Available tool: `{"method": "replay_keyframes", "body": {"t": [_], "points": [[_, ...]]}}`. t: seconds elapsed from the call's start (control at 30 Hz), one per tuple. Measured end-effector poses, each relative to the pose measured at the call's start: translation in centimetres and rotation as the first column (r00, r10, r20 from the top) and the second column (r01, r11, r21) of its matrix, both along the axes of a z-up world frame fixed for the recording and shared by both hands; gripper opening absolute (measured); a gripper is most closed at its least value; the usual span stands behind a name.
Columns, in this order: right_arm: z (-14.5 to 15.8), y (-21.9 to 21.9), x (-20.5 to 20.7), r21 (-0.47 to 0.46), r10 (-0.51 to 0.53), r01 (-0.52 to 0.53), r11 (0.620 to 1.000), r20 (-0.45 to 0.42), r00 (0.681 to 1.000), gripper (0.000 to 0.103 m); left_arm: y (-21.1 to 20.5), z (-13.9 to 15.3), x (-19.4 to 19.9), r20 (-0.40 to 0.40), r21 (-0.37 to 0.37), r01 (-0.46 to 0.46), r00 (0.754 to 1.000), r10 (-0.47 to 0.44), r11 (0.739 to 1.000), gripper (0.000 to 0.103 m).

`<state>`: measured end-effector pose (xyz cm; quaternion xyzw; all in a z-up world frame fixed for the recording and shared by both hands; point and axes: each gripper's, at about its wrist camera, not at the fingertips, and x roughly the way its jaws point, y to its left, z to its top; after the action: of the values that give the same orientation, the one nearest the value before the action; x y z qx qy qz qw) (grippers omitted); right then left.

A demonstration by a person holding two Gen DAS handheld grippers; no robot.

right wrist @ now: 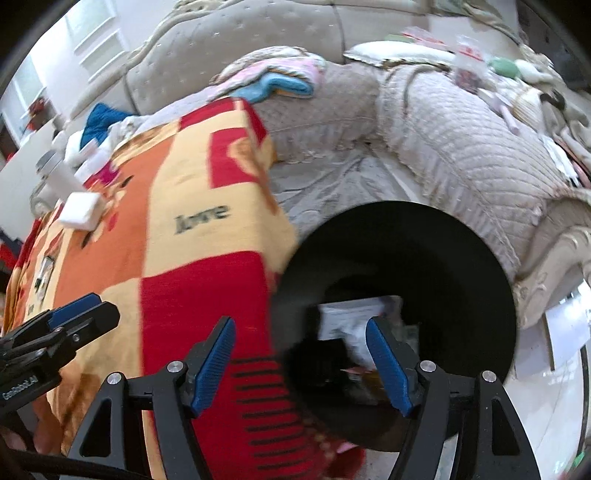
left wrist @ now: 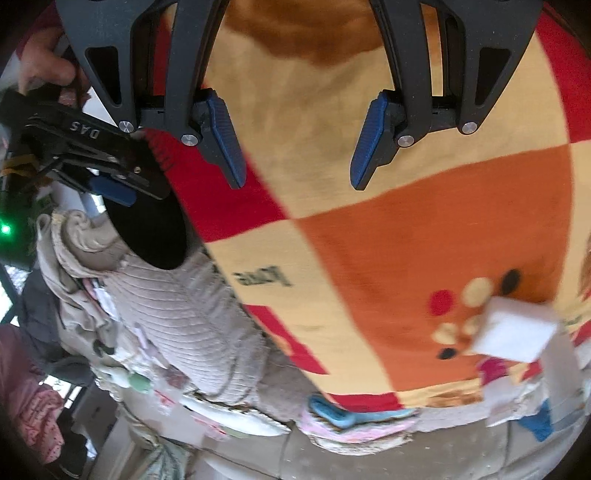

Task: Collect trash
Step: 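Return both open tools to the remaining items on the blanket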

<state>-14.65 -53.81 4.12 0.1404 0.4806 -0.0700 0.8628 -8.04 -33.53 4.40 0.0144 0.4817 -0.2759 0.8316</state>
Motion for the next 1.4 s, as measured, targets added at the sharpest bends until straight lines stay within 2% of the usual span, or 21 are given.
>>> {"method": "replay_keyframes", "body": {"t": [0.27,0.5,0.67,0.8,0.97,1.1,1.2,1.27,1.3,1.33,1.4], "points": [[0.2,7.1,3.0,0.008,0.139,-0.139,0.990,0.004,0.990,0.071,6.9,-0.2,1.3,0.014,0.031,-0.110,0.994,0.109,0.993,0.058],[0.4,14.3,5.5,0.014,0.278,-0.278,0.960,0.001,0.961,0.072,14.7,-0.3,2.5,0.025,0.058,-0.240,0.971,0.239,0.969,0.058],[0.4,18.4,6.8,0.016,0.349,-0.348,0.937,-0.001,0.937,0.072,20.8,-0.1,4.4,0.049,0.086,-0.351,0.936,0.347,0.933,0.058],[0.4,21.1,7.9,0.021,0.393,-0.393,0.919,0.002,0.920,0.072,25.4,-0.2,7.2,0.076,0.119,-0.437,0.899,0.431,0.892,0.058],[0.3,23.9,9.2,0.023,0.438,-0.438,0.899,-0.002,0.899,0.072,28.9,-1.2,11.2,0.081,0.161,-0.503,0.864,0.497,0.849,0.058],[0.1,25.9,10.3,0.026,0.472,-0.472,0.881,-0.010,0.881,0.072,30.1,-2.0,13.5,0.083,0.174,-0.502,0.865,0.496,0.847,0.058],[0.1,27.3,10.9,0.026,0.498,-0.498,0.867,-0.008,0.867,0.072,30.4,-2.0,14.2,0.071,0.168,-0.486,0.873,0.482,0.857,0.056],[0.2,28.3,11.4,0.026,0.516,-0.515,0.857,-0.004,0.857,0.072,30.6,-1.9,14.4,0.070,0.153,-0.473,0.881,0.468,0.867,0.042],[0.3,28.6,11.6,0.027,0.522,-0.521,0.853,-0.002,0.853,0.072,30.6,-1.9,14.4,0.062,0.143,-0.459,0.888,0.455,0.877,0.026],[0.4,29.1,11.8,0.030,0.527,-0.527,0.849,0.003,0.850,0.072,30.9,-1.8,14.4,0.048,0.132,-0.449,0.894,0.447,0.884,0.025],[0.6,30.2,12.4,0.047,0.537,-0.537,0.842,0.018,0.843,0.072,31.4,-1.5,14.2,0.048,0.128,-0.459,0.888,0.457,0.879,0.023]]}}
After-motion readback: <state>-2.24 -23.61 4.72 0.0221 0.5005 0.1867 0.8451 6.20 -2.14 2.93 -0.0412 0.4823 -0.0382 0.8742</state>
